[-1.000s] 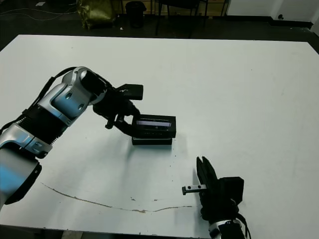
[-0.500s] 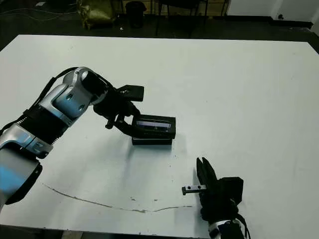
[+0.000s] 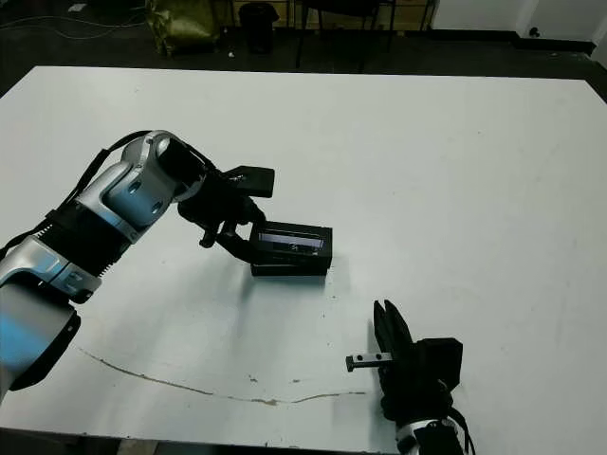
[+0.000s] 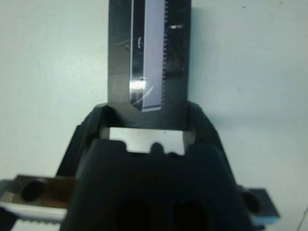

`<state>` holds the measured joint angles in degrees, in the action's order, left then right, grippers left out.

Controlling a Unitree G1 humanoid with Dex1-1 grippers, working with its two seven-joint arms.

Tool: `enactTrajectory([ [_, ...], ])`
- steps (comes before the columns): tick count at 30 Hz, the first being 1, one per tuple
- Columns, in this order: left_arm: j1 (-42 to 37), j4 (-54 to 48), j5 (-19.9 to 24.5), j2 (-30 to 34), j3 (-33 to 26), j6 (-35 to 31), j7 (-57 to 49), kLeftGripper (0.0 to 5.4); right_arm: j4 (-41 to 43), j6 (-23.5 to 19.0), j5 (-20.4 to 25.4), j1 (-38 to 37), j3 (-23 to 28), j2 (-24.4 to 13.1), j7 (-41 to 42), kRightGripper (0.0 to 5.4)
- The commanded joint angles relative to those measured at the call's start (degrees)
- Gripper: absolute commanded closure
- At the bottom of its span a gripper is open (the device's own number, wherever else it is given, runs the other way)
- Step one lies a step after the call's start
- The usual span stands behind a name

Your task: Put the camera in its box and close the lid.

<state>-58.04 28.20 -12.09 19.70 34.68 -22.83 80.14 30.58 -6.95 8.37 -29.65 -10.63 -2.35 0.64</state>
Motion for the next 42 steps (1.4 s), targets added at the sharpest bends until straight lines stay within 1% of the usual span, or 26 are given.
enactTrajectory([
  [1, 1.37, -0.17, -0.85, 0.34, 0.95, -1.48, 0.22, 3.17, -0.33, -0.73, 0.21, -2.88, 0.1, 0.27, 0.03, 5.4],
  [3, 1.55, -0.4, -0.91, 0.45, 1.14, -1.66, 0.25, 3.17, -0.3, -1.35, 0.48, -2.83, 0.14, 0.48, -0.15, 5.4],
  [6, 1.83, -0.29, -0.57, 0.33, 1.1, -3.18, 0.27, 3.17, -0.5, -1.3, -0.18, -2.77, 0.0, 0.29, -0.33, 5.4],
  [8, 2.08, -0.31, -0.58, 0.39, 1.22, -3.19, 0.17, 3.17, 0.18, -2.09, -0.67, -2.91, -0.3, 0.44, -0.91, 5.4],
  [12, 2.3, -0.32, -0.7, 0.44, 1.53, -3.73, 0.2, 3.17, 0.03, -1.67, -0.05, -2.79, -0.39, 0.54, -0.66, 5.4],
  [13, 2.36, -0.27, -0.61, 0.4, 1.51, -3.93, 0.27, 3.17, 0.15, -2.15, 0.07, -2.76, -0.37, 0.46, -0.74, 5.4],
  [15, 2.57, -0.28, -0.34, 0.37, 1.36, -4.05, 0.32, 3.17, -1.23, 0.09, 1.37, -2.6, -0.03, 0.54, 0.54, 5.4],
  [17, 2.72, -0.5, -0.31, 0.48, 1.39, -4.22, 0.35, 3.17, -1.75, 0.37, 0.91, -2.49, 0.0, 0.54, 0.35, 5.4],
  [18, 2.85, -0.65, -0.28, 0.58, 1.4, -3.98, 0.34, 3.17, -1.6, -0.24, 0.6, -2.49, -0.05, 0.48, 0.03, 5.4],
  [20, 3.01, -0.77, -0.16, 0.71, 1.4, -3.93, 0.49, 3.17, -2.42, 1.16, 1.34, -2.41, 0.11, 0.56, 0.79, 5.4],
  [23, 2.99, -0.88, -0.19, 0.64, 1.57, -5.37, 0.68, 3.17, -1.97, 0.49, 0.36, -2.45, -0.09, 0.48, 0.01, 5.4],
  [25, 3.06, -1.37, -0.27, 0.73, 1.71, -5.67, 0.61, 3.17, -1.39, -0.7, 0.15, -2.45, -0.18, 0.44, -0.41, 5.4],
  [27, 3.19, -1.98, -0.53, 0.89, 1.98, -5.8, 0.43, 3.17, -1.3, -0.35, 0.66, -2.43, -0.18, 0.47, -0.04, 5.4],
  [30, 3.37, -2.68, -0.63, 1.1, 2.23, -5.74, 0.45, 3.17, 0.0, -2.08, -0.06, -2.66, -0.52, 0.69, -1.19, 5.4],
  [35, 3.67, -3.05, -0.5, 1.16, 2.46, -5.43, 0.56, 3.17, -1.73, 0.11, 0.92, -2.26, -0.02, 0.5, 0.04, 5.4],
  [39, 3.77, -3.4, -0.12, 0.78, 2.38, -9.37, 0.66, 3.17, -0.98, -1.02, 0.34, -2.29, -0.18, 0.37, -0.39, 5.4],
  [42, 4.13, -4.0, -0.01, 1.04, 2.53, -9.27, 0.57, 3.17, -0.92, -0.56, 0.91, -2.34, -0.26, 0.48, 0.0, 5.4],
])
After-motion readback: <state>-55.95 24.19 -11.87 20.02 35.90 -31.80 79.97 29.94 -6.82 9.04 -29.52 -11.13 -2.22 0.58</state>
